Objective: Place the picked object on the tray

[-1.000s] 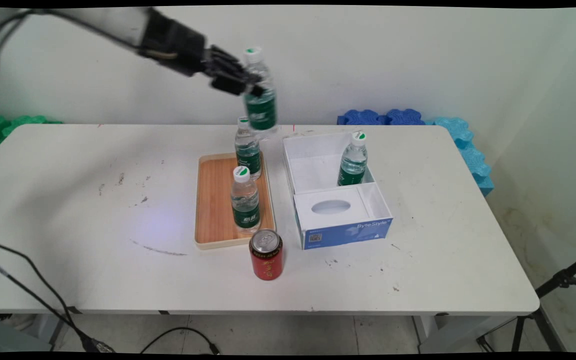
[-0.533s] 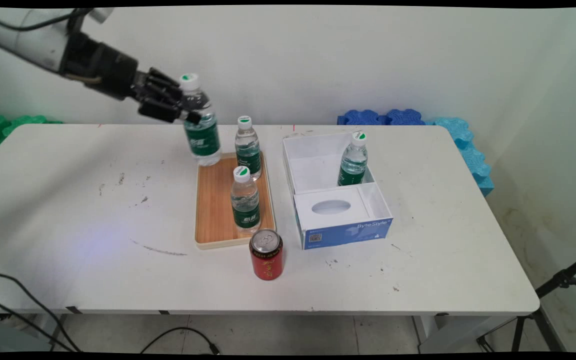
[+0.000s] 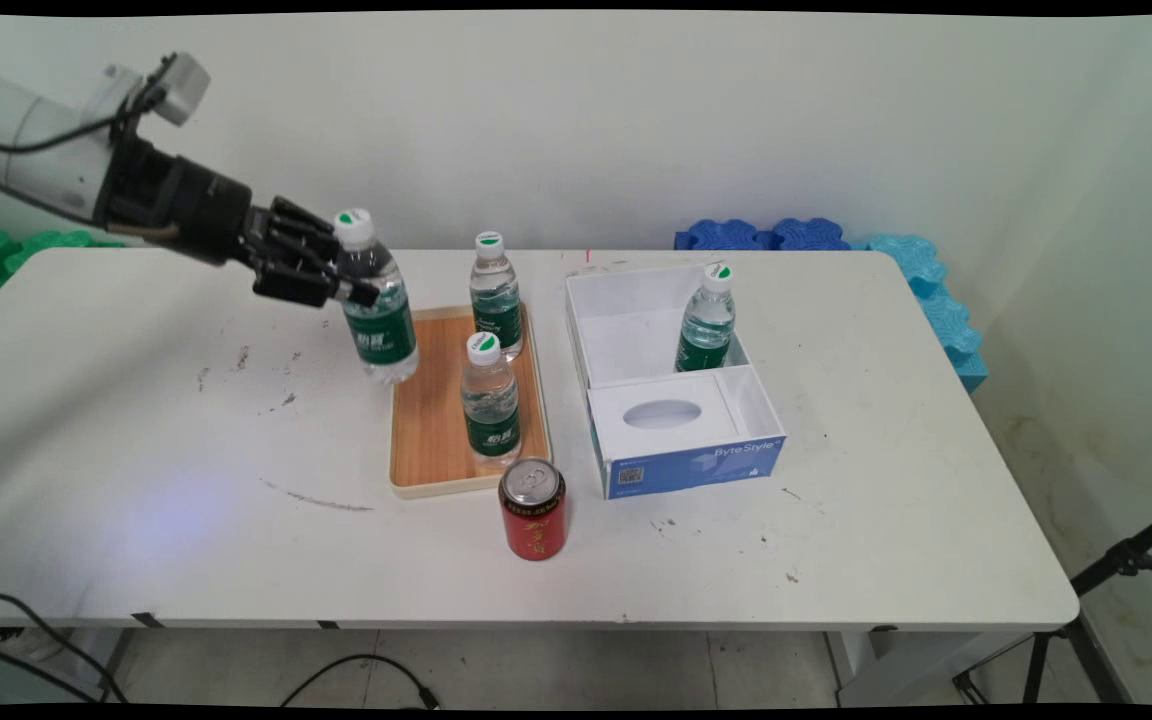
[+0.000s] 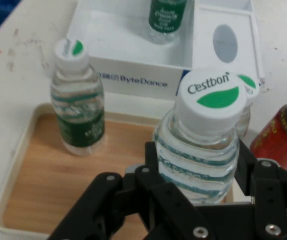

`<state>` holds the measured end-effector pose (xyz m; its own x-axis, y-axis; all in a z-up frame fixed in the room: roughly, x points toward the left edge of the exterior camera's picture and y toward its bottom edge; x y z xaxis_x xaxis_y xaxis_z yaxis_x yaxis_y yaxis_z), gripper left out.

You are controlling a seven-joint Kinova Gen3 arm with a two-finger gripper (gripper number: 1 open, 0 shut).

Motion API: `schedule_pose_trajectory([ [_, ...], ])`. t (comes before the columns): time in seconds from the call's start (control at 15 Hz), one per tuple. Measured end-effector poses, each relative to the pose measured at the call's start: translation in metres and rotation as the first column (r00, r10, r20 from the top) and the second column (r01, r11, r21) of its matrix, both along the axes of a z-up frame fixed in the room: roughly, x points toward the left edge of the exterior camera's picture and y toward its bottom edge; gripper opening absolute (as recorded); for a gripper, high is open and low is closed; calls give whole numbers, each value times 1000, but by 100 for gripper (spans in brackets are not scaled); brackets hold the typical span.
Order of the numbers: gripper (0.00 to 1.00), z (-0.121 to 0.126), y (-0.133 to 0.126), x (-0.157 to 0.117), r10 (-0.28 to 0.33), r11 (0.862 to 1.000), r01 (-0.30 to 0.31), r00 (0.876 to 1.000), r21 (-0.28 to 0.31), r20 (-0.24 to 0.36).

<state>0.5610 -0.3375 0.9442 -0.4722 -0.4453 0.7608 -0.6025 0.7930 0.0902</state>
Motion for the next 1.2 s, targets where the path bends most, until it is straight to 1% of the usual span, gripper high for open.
schedule_pose_trajectory([
  [0.33, 0, -31, 13, -14, 27, 999, -28, 1000, 34, 13],
  [0.53, 0, -47, 19, -24, 29, 999, -30, 999, 44, 20],
  [0.87, 0, -68, 24, -38, 21, 999, -22, 999, 38, 31],
  [1.2, 0, -81, 26, -47, 14, 999, -15, 999, 29, 40],
])
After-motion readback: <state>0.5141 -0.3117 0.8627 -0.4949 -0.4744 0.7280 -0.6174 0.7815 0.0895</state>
